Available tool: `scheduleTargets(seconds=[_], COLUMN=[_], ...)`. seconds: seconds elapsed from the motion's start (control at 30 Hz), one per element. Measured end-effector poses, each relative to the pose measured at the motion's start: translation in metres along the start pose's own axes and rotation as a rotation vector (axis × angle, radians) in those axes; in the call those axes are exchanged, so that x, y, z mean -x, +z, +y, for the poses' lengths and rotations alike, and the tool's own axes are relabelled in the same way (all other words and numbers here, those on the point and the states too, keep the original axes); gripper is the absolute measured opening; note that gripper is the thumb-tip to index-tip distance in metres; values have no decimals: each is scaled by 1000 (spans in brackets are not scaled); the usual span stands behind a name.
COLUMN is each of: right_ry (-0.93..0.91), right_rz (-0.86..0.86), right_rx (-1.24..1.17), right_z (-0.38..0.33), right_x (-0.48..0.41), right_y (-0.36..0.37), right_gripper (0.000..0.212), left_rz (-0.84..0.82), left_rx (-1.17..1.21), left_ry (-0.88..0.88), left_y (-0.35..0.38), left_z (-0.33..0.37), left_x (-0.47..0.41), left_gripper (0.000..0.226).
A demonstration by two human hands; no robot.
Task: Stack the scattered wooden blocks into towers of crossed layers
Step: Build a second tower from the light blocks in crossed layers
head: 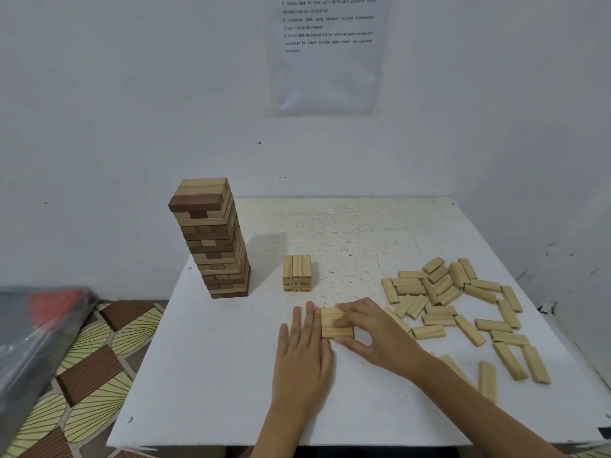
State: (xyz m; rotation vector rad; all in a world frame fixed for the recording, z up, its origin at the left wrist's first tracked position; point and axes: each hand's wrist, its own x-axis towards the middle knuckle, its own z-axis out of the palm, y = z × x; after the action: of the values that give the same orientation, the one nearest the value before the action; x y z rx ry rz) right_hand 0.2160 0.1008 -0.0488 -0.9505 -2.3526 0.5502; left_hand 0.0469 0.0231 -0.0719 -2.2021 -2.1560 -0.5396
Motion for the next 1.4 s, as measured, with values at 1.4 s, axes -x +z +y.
scheduleTargets(seconds=[1.4], right_ry=[100], right_rz=[35], right_rx=[-156], right_z=[-47], right_x=[-96], right_y=[-26], right_gripper=[50], left_rz=[146], left_rx=[1121], left_ry=[-354], left_y=[-47], left_z=[-7], left_x=[-52], left_gripper=[63])
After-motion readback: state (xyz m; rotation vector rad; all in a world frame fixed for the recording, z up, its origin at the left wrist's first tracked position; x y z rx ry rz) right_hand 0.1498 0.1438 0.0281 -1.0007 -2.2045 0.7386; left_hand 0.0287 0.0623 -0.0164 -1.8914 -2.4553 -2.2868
